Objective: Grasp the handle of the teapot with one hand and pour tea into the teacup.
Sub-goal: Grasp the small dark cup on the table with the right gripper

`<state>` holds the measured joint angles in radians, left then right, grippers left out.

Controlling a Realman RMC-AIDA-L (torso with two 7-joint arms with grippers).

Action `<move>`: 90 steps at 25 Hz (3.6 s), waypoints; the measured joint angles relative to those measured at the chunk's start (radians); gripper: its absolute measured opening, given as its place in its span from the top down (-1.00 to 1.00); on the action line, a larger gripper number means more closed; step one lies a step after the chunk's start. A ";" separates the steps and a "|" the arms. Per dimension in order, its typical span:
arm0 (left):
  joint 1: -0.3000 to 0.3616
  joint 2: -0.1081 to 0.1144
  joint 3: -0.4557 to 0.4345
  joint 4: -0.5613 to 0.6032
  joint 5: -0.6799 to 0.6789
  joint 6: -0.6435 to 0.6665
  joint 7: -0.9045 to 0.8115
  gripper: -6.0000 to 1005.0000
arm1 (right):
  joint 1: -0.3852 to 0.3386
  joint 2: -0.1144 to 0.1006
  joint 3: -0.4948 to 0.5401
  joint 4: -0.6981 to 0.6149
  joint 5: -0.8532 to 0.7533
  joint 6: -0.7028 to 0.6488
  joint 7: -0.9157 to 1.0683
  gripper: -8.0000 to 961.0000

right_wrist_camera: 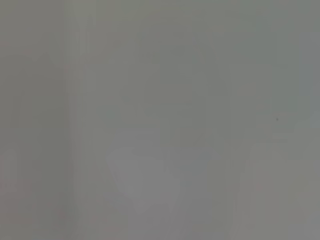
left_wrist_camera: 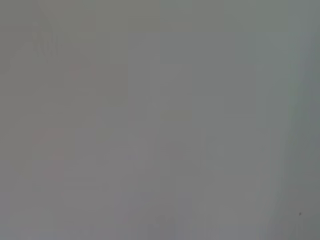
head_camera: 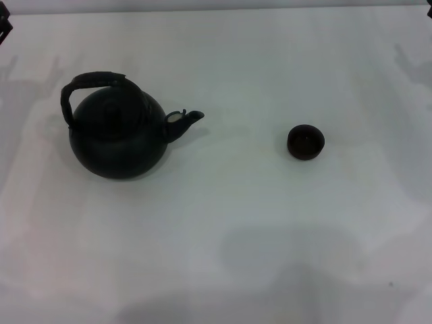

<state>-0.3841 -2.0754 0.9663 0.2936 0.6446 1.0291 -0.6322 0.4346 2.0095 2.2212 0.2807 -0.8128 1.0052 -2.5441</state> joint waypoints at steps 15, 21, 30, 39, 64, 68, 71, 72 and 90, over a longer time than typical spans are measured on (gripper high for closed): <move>0.168 0.006 0.019 0.151 0.144 0.077 -0.116 -0.75 | -0.079 -0.029 -0.143 0.117 -0.011 0.034 0.071 -0.79; 0.246 0.006 0.019 0.193 0.187 0.118 -0.153 -0.75 | -0.152 -0.093 -0.231 0.289 -0.132 0.042 0.259 -0.80; 0.352 0.003 0.001 0.198 0.182 0.166 -0.147 -0.75 | -0.184 -0.137 -0.225 0.562 -0.513 0.094 0.621 -0.80; 0.412 0.004 -0.005 0.210 0.205 0.230 -0.146 -0.75 | -0.148 -0.131 -0.153 0.767 -0.841 0.301 0.900 -0.80; 0.398 0.001 0.002 0.212 0.269 0.261 -0.141 -0.75 | -0.069 -0.011 -0.198 0.786 -1.160 0.375 0.992 -0.80; 0.394 0.002 0.002 0.211 0.270 0.261 -0.141 -0.75 | -0.069 -0.010 -0.226 0.786 -1.157 0.355 0.991 -0.80; 0.387 0.001 0.002 0.210 0.270 0.261 -0.139 -0.75 | -0.066 -0.010 -0.259 0.786 -1.160 0.328 0.991 -0.80; 0.385 0.001 0.002 0.210 0.270 0.261 -0.137 -0.75 | -0.065 -0.010 -0.279 0.786 -1.162 0.312 0.991 -0.80; 0.362 0.005 -0.002 0.209 0.270 0.253 -0.133 -0.74 | -0.056 -0.008 -0.461 0.781 -1.238 0.152 1.003 -0.80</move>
<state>-0.0221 -2.0707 0.9640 0.5031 0.9142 1.2823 -0.7653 0.3789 2.0017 1.7600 1.0617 -2.0512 1.1574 -1.5408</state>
